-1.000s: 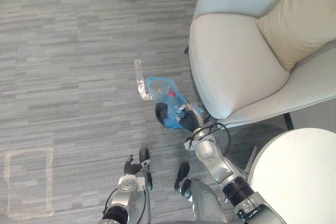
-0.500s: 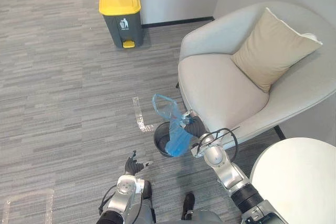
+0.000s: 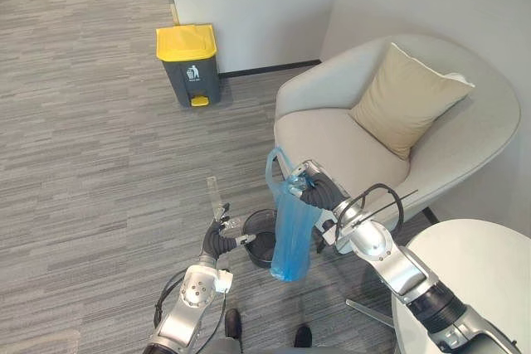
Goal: Gather rubbish on tea table into small bin, then transfer packed bag to large trash can.
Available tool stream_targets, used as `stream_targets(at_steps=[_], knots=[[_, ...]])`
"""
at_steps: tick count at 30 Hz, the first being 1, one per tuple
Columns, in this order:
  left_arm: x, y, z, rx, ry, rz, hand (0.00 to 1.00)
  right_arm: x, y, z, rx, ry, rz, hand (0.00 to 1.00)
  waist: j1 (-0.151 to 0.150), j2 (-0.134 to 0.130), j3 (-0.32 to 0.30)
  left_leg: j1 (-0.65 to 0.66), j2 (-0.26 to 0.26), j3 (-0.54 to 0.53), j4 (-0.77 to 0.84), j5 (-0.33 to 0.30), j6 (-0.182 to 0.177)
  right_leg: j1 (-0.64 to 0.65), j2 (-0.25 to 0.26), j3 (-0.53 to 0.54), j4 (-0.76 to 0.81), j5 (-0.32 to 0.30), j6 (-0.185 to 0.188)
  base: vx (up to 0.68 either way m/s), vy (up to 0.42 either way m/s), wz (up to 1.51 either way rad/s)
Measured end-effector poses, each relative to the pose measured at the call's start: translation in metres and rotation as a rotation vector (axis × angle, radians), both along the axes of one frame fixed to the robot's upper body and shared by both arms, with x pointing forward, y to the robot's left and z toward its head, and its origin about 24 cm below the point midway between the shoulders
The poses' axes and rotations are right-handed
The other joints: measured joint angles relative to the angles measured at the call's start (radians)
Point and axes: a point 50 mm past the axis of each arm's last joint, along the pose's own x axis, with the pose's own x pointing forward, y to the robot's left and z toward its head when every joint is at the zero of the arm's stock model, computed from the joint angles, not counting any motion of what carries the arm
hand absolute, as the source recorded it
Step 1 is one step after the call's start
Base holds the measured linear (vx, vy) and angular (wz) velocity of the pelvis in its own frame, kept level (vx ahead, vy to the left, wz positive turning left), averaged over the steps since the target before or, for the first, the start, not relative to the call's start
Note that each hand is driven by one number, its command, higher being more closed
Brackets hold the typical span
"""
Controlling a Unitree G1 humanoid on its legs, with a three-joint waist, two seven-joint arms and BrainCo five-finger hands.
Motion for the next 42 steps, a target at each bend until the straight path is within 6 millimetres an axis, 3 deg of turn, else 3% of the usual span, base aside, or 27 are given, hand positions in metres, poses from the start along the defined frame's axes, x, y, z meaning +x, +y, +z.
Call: stream_targets(at_steps=[10,22,27,30,42], knots=[[0.010,-0.022,0.040,-0.009,-0.186,-0.133,0.00,0.005,0.013,0.016,-0.035,-0.058,0.080,1.00,-0.001,0.002,-0.017,0.010,-0.003,0.031,0.000,0.000,0.000,-0.006,-0.003,0.033,0.001,0.008,0.003,0.01,0.021,-0.09],[0.018,-0.051,0.062,-0.007,-0.295,-0.233,0.00,0.005,0.036,0.029,-0.014,-0.101,0.161,1.00,-0.001,0.003,-0.022,0.024,-0.005,0.055,0.000,0.002,0.003,-0.005,-0.005,0.060,-0.004,0.022,0.004,0.00,0.019,-0.07],[0.019,-0.061,0.062,-0.022,-0.307,-0.182,0.00,0.003,0.053,0.031,0.056,-0.086,0.185,1.00,0.000,0.003,-0.023,0.024,-0.005,0.055,-0.005,0.004,0.005,-0.006,-0.006,0.060,-0.005,0.022,0.004,0.00,0.000,0.00],[0.020,-0.064,0.050,0.002,-0.258,-0.150,0.00,-0.001,0.065,0.030,0.091,-0.068,0.212,1.00,0.000,0.002,-0.031,0.024,-0.006,0.055,-0.006,0.004,0.005,-0.006,-0.006,0.060,-0.005,0.022,0.005,0.00,0.000,0.00],[0.024,-0.055,0.026,0.081,-0.161,-0.043,0.00,-0.006,0.092,0.028,0.185,0.007,0.285,1.00,0.005,-0.001,-0.047,0.028,-0.005,0.061,-0.006,0.006,0.008,-0.007,-0.006,0.067,-0.004,0.021,0.006,0.00,0.004,-0.01]])
